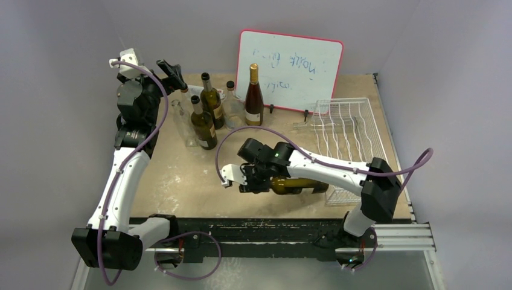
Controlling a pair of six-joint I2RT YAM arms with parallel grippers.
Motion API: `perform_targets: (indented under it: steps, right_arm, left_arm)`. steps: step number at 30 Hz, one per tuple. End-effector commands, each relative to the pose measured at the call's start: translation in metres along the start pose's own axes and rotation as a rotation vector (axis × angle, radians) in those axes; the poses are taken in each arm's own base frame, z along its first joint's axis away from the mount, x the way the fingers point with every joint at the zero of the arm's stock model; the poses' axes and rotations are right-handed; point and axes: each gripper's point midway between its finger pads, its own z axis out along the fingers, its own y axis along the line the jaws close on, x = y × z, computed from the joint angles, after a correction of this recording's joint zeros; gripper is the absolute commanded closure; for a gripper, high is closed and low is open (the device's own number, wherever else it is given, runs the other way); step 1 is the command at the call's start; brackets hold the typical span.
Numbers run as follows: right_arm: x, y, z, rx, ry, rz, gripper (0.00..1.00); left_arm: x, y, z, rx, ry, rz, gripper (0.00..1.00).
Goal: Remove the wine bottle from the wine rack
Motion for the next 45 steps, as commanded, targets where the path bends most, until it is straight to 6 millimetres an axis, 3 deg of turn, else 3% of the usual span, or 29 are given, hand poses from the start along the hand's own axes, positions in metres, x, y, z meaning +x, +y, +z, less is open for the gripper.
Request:
perform_targets:
  steps: [1, 6, 10, 16, 22, 26, 30, 34, 38, 45]
  right_arm:
    - [-0.076, -0.020, -0.041, 0.090, -0.288, -0.133, 1.00]
    - [-0.077, -0.024, -0.035, 0.089, -0.270, -0.129, 1.00]
    - [-0.093, -0.035, -0.048, 0.140, -0.317, -0.133, 1.00]
    - [-0.137, -0.042, -0.087, 0.182, -0.540, -0.073, 1.00]
    - [-0.163, -0.060, -0.130, 0.315, -0.745, -0.050, 1.00]
    - [-0.175, -0.088, -0.173, 0.420, -0.939, 0.039, 1.00]
    - [-0.177, -0.124, -0.201, 0.459, -1.064, 0.186, 1.00]
    - [-0.187, -0.150, -0.212, 0.540, -1.126, 0.208, 1.00]
    - [-0.195, -0.180, -0.203, 0.594, -1.082, 0.243, 1.00]
    - [-0.191, -0.217, -0.201, 0.682, -1.044, 0.302, 1.00]
  left_arm:
    - [-0.024, -0.010, -0.003, 0.024, -0.071, -0.007, 0.01]
    - [-0.025, -0.009, -0.004, 0.021, -0.075, -0.003, 0.01]
    - [-0.025, -0.010, -0.003, 0.023, -0.074, -0.004, 0.01]
    - [-0.025, -0.009, -0.004, 0.019, -0.074, -0.001, 0.01]
    - [-0.024, -0.010, -0.005, 0.016, -0.074, 0.006, 0.00]
    - [-0.024, -0.011, -0.005, 0.021, -0.073, 0.006, 0.01]
    - [-0.023, -0.010, -0.005, 0.014, -0.072, 0.010, 0.00]
    - [-0.024, -0.011, -0.005, 0.016, -0.075, 0.010, 0.00]
    - [-0.023, -0.009, -0.005, 0.007, -0.073, 0.016, 0.00]
    - [-0.024, -0.011, -0.005, 0.013, -0.072, 0.015, 0.00]
